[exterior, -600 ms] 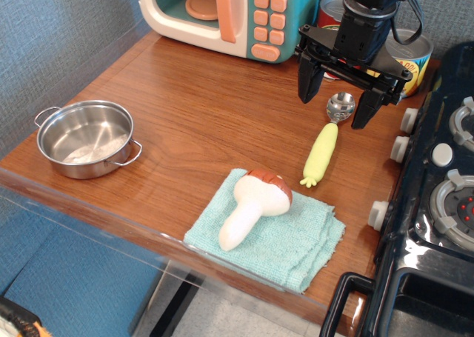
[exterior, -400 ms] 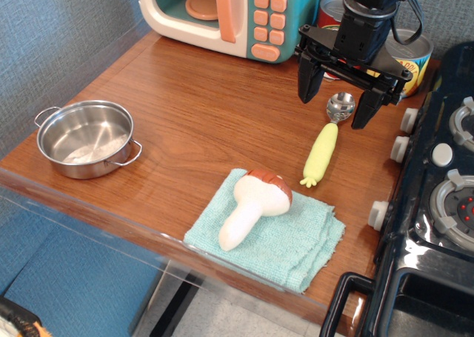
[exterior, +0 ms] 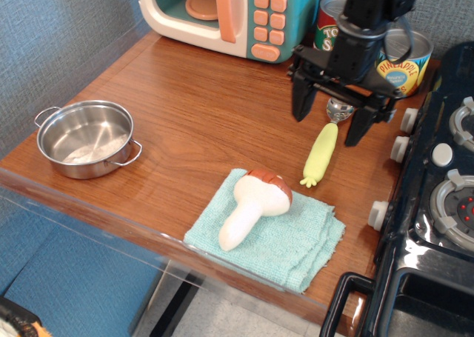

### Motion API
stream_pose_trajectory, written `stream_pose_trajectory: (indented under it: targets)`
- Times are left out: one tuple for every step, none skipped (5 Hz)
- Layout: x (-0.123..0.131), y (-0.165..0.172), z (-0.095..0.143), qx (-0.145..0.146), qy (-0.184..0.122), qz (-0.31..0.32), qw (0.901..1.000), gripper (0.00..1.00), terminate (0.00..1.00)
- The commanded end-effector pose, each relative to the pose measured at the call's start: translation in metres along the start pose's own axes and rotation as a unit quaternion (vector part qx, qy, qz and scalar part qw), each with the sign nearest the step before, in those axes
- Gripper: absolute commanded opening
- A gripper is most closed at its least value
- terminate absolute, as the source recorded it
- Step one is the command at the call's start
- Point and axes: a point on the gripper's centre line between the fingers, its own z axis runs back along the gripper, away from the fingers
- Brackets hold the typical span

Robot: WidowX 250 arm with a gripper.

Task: Pick up the bowl and place it under the microwave towards the red can.

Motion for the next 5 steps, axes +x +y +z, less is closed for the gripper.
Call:
stream_pose_trajectory:
  targets:
    - [-0.005, 0.066, 0.029, 0.011, -0.037, 0.083, 0.9958, 1.0, 0.0]
    - [-0.021, 0.106, 0.025, 0.018, -0.063, 0.126, 0.9899, 1.0, 0.0]
    - [-0.036, 0.135, 0.012, 0.03, -0.059, 0.159, 0.9851, 1.0, 0.0]
    - [-0.045, 0.152, 0.007, 0.017, -0.057, 0.175, 0.9827, 1.0, 0.0]
    - [-0.059, 0.168, -0.004, 0.018, -0.043, 0.205, 0.9777, 1.0, 0.0]
